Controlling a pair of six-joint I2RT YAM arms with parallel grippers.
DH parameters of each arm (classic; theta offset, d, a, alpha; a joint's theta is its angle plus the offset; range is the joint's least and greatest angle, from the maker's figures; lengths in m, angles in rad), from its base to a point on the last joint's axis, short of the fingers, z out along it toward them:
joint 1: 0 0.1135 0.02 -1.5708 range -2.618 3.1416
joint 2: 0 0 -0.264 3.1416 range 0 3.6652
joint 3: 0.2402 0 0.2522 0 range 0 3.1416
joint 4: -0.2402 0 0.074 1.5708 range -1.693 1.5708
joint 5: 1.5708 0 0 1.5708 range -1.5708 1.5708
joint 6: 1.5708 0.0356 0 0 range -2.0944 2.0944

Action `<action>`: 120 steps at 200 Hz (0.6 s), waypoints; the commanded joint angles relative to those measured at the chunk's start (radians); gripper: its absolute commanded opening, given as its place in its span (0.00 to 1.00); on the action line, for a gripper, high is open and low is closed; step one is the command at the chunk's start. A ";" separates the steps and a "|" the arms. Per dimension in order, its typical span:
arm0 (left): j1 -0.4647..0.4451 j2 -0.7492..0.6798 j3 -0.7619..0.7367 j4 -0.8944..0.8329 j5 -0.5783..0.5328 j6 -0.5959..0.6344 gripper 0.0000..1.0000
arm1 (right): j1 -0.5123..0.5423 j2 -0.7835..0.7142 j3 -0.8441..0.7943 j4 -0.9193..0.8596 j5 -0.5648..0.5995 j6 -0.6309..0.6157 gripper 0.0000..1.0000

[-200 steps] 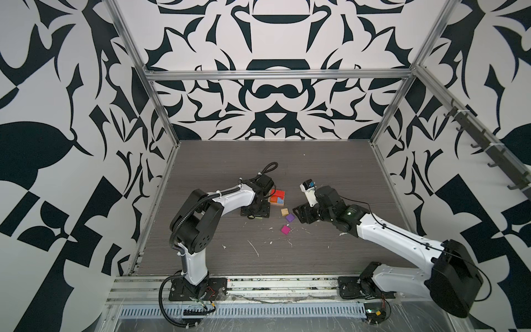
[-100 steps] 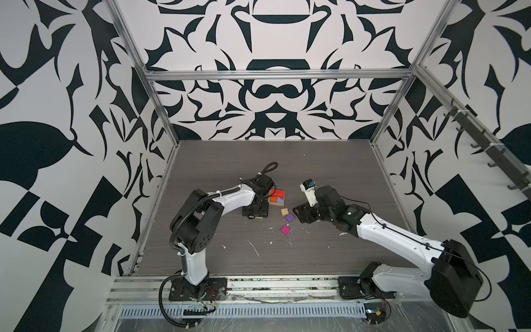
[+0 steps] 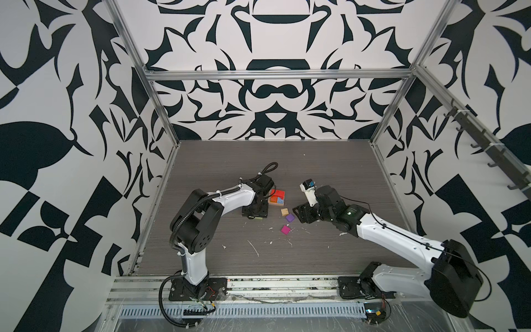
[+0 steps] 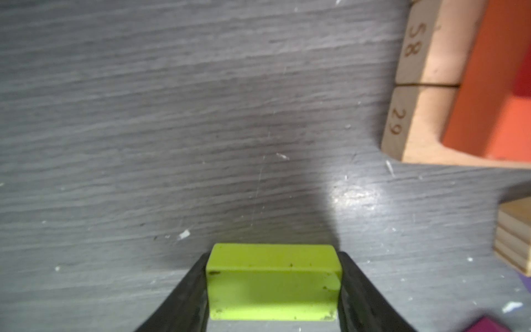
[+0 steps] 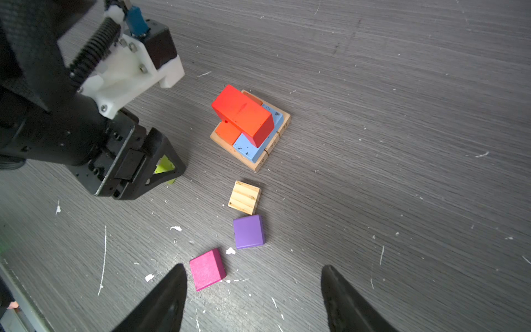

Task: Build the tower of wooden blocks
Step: 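Lift the lime green block and carry it toward the stack with the left gripper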

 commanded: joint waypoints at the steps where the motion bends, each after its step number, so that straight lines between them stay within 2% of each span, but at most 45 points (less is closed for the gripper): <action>1: 0.004 -0.031 0.037 -0.066 -0.003 0.001 0.56 | -0.002 -0.015 0.023 0.014 0.001 0.006 0.77; 87: 0.004 -0.082 0.137 -0.144 0.007 0.023 0.57 | -0.002 -0.021 0.020 0.013 0.003 0.005 0.77; 120: 0.002 -0.074 0.212 -0.223 0.014 0.046 0.57 | -0.002 -0.028 0.018 0.013 0.004 0.001 0.77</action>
